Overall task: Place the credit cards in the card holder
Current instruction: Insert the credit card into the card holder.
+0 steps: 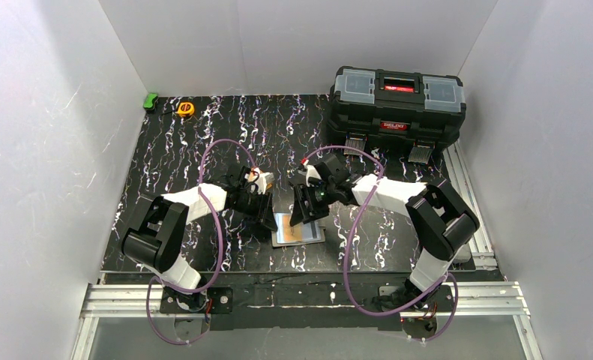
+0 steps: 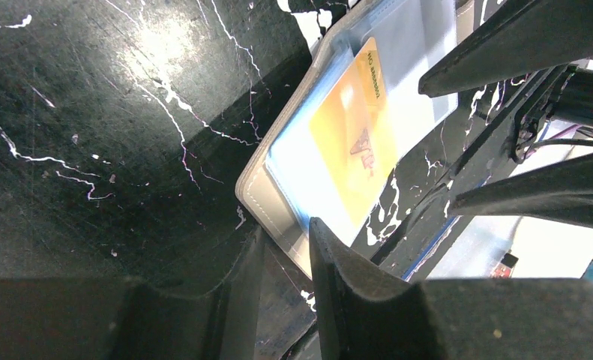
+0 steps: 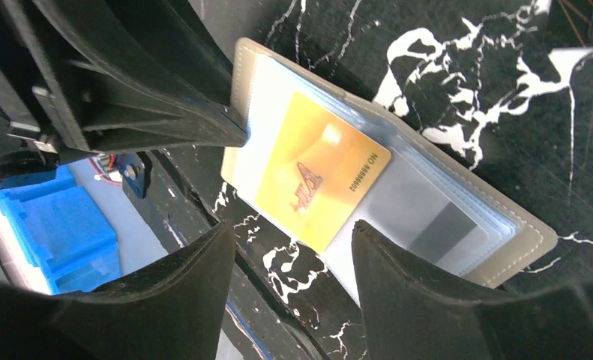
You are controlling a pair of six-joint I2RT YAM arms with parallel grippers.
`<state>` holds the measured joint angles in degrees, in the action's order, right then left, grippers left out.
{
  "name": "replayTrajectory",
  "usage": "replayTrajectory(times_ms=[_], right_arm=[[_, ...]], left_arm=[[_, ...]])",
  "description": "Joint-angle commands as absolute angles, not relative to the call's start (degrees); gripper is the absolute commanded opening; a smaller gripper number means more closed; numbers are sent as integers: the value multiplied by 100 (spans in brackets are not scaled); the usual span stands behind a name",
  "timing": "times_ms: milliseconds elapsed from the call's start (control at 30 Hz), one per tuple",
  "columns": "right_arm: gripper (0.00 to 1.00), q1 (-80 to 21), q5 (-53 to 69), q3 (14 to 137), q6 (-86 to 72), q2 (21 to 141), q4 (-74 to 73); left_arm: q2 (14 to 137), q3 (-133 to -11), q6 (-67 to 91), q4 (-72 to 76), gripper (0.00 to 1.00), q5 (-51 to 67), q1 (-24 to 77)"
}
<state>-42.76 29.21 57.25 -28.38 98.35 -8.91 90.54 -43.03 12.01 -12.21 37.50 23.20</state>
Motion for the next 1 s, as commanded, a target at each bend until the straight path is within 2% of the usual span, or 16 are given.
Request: replayTrajectory(times_ms=[0, 967], right_arm=[[66, -4271, 2844, 5593, -2658, 9783, -1046], [66, -4623, 2837, 6179, -2877, 10300, -860]], left_arm=[[8956, -4464, 1160, -1368, 27, 3727, 2305], [8947, -4437, 1239, -1287, 31, 4023, 2312]])
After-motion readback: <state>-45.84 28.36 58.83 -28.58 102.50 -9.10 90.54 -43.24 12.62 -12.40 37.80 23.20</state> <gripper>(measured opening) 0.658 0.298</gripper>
